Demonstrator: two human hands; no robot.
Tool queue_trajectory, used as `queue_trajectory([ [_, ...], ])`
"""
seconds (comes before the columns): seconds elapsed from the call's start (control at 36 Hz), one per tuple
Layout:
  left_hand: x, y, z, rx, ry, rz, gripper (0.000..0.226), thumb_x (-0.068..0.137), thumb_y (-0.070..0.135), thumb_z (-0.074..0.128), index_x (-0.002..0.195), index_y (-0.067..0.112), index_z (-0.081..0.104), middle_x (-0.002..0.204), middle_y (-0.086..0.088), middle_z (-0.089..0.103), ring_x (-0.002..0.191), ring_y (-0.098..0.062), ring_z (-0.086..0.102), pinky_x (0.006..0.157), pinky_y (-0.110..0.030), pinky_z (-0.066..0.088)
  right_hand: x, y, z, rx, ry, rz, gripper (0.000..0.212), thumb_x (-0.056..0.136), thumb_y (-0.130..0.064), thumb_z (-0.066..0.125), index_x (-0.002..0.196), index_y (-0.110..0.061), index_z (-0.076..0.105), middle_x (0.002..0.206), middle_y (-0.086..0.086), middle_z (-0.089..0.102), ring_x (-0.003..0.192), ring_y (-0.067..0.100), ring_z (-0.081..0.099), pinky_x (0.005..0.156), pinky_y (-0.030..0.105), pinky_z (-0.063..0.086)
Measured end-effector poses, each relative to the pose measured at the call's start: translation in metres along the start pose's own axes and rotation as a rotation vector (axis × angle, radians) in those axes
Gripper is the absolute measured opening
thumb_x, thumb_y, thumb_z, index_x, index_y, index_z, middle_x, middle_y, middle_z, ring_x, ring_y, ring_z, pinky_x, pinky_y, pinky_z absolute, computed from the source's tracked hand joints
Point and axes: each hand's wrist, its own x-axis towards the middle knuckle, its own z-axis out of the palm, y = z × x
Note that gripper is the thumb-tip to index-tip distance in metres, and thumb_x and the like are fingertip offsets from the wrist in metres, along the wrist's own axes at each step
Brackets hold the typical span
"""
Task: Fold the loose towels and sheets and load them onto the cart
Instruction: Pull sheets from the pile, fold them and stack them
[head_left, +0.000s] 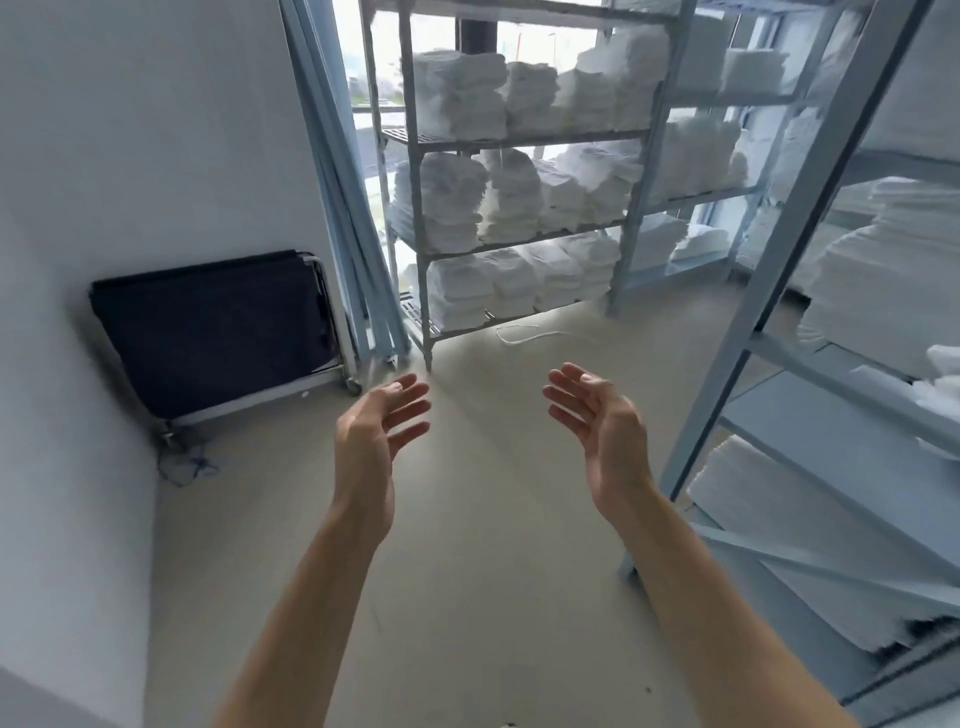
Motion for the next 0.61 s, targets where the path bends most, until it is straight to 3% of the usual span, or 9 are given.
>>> queue_trajectory([
  [0.31, 0.199, -0.026, 0.068, -0.016, 0.033, -0.026, 0.03, 0.1, 0.016, 0.045, 0.115, 0.003, 0.067, 0.11, -0.018, 0.073, 0.097, -0.032, 0.07, 0.092, -0.049, 0.054, 0.217, 0.031, 0.026, 0.17, -0.016, 0.019, 0.03, 0.098, -0.011, 0.043, 0.115, -0.003, 0.067, 0.116, 0.015, 0.071, 0.105, 0.028, 0.07, 0.091, 0.036, 0.053],
  [0.61, 0.372, -0.056, 0.18, -0.05, -0.066, -0.009, 0.03, 0.098, 0.013, 0.044, 0.111, 0.003, 0.069, 0.105, -0.018, 0.074, 0.098, -0.033, 0.07, 0.085, -0.042, 0.055, 0.402, 0.021, 0.018, 0.082, 0.026, -0.017, 0.029, 0.098, -0.01, 0.043, 0.108, -0.006, 0.069, 0.111, 0.015, 0.073, 0.103, 0.029, 0.07, 0.092, 0.038, 0.053],
])
